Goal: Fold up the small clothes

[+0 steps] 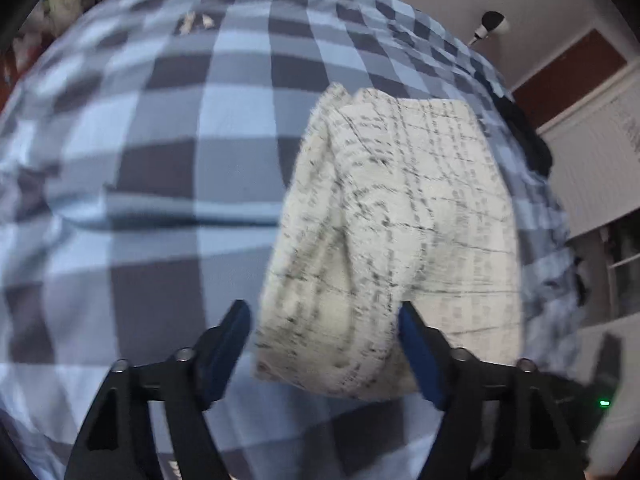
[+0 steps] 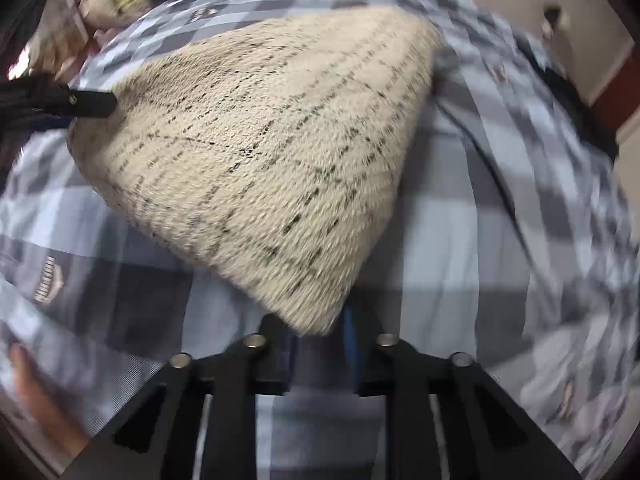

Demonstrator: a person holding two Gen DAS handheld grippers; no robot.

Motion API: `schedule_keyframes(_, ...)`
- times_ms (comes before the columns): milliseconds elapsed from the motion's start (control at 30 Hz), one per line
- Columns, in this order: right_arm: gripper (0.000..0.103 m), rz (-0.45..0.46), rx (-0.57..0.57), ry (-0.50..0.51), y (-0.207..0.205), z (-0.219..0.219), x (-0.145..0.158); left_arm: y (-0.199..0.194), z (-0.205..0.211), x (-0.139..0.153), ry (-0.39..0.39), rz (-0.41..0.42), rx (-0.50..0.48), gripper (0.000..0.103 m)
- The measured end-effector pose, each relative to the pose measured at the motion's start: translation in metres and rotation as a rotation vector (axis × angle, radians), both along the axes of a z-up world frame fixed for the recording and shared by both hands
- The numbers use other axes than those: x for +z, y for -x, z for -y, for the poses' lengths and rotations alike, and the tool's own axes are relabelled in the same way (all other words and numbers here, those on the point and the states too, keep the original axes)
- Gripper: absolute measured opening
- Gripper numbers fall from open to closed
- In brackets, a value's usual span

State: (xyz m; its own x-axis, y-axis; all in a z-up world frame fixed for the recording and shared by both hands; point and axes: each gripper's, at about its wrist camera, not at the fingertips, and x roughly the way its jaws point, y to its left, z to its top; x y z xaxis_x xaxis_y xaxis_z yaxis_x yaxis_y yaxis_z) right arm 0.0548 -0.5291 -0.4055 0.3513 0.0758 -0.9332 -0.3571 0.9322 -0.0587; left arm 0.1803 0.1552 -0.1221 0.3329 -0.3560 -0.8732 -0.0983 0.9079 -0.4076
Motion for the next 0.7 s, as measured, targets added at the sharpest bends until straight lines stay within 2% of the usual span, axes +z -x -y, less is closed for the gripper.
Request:
schedule_keyframes(67,0.005,-0.079,-0.029,-0.045,-0.001,0.01,-0.003,0.001,0.007,0.003,-0.058,0.008,-0.033,0.068)
schedule_keyframes(133,0.005,-0.148,-0.03,-0.054,0.006,0.01,-0.01,0.004,0.013,0.012,-0.074,0.034,-0.062,0.067)
schedule_keyframes(167,0.005,-0.187,-0.029,-0.085,0.004,0.013,-0.009,0.006,0.015,0.022,-0.078,0.067,-0.072,0.068)
schedule_keyframes(233,0.012,-0.203,-0.06,-0.197,-0.003,0.027,0.004,0.008,0.018,0.036,-0.081,0.138,-0.095,0.076)
schedule_keyframes(267,0.028,-0.198,-0.101,-0.277,-0.008,0.038,0.012,0.007,0.017,0.038,-0.069,0.153,-0.1,0.08)
schedule_keyframes(300,0.055,-0.196,-0.126,-0.312,-0.012,0.043,0.015,0.005,0.016,0.037,-0.05,0.154,-0.101,0.08)
schedule_keyframes(367,0.08,-0.142,-0.219,-0.386,-0.021,0.061,0.022,-0.007,0.013,0.021,-0.01,0.081,-0.081,0.08)
schedule_keyframes(433,0.08,-0.121,-0.276,-0.386,-0.024,0.069,0.023,-0.016,0.01,0.006,0.018,0.025,-0.047,0.078)
schedule_keyframes(467,0.08,-0.128,-0.295,-0.398,-0.029,0.072,0.02,-0.019,0.01,0.0,0.038,0.008,-0.039,0.064)
schedule_keyframes(500,0.08,-0.135,-0.309,-0.417,-0.03,0.074,0.019,-0.024,0.011,-0.007,0.096,-0.015,-0.06,0.027)
schedule_keyframes(533,0.08,-0.146,-0.327,-0.448,-0.031,0.076,0.017,-0.026,0.015,-0.01,0.149,-0.023,-0.091,0.016)
schedule_keyframes(600,0.08,-0.162,-0.364,-0.475,-0.037,0.08,0.012,-0.026,0.02,-0.002,0.147,0.027,-0.119,0.01)
schedule_keyframes(700,0.08,-0.144,-0.405,-0.452,-0.037,0.083,0.012,-0.022,0.018,0.014,0.171,0.079,-0.11,0.009)
